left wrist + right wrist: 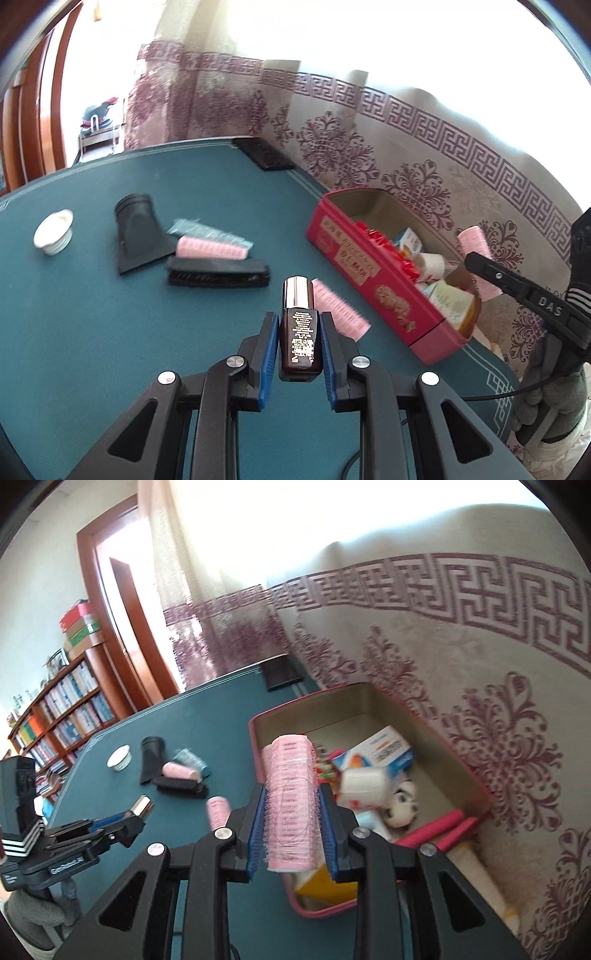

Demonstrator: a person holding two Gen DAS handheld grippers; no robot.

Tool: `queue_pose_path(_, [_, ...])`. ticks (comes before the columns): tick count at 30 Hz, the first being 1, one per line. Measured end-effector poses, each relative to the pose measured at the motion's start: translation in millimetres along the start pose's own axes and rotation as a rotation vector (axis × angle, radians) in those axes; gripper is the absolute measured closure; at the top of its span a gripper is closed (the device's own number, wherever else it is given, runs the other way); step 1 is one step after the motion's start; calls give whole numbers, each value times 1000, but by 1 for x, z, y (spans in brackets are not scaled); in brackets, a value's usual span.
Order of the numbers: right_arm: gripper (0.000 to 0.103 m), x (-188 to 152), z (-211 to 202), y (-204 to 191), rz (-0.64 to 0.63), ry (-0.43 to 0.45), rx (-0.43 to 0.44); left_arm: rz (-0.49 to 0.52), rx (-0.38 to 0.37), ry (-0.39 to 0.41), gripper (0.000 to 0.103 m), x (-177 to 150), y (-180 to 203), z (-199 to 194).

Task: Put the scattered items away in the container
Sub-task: 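Carry the brown bottle and pink curler over the red tin with both grippers, then open both grippers to drop the bottle and curler into the red tin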

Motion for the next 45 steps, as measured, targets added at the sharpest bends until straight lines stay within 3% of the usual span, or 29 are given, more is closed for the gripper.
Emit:
queue_pose_path(13, [73,3,14,54,63,11,-78,155,-117,-20,80,52,92,48])
queue_pose_path(22, [72,5,17,63,60,37,-106,158,-172,-56,79,75,122,92])
queue_pose_path(24, [72,4,18,66,69,38,-111,120,-197,-70,68,78,121,99])
queue_pose_path(25, [72,4,18,68,74,36,-110,106,-203,-68,50,78,119,101])
queue_pose_path(26, [72,3,19,69,80,33,-109,97,-201,-58,42,78,117,100])
queue_pose_path(39, [58,-1,16,58,83,32,-85,40,-115,-39,42,70,85,89])
queue_pose_path(43, [43,-1,10,46,63,48,-71,4,-94,-36,27,64,71,83])
queue_pose_path(45, [40,-3,8,37,46,54,-61,-16,-80,-34,26,61,62,78])
Point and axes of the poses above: each gripper's, at about its wrist camera, not at the fingertips, and z roughly the way its jaws point, y to its right, x to its top, the point moved 1 cm from there along z, roughly the way its jaws point, and after that the axes turned 7 degrees about -x, right-handed, at the moved point
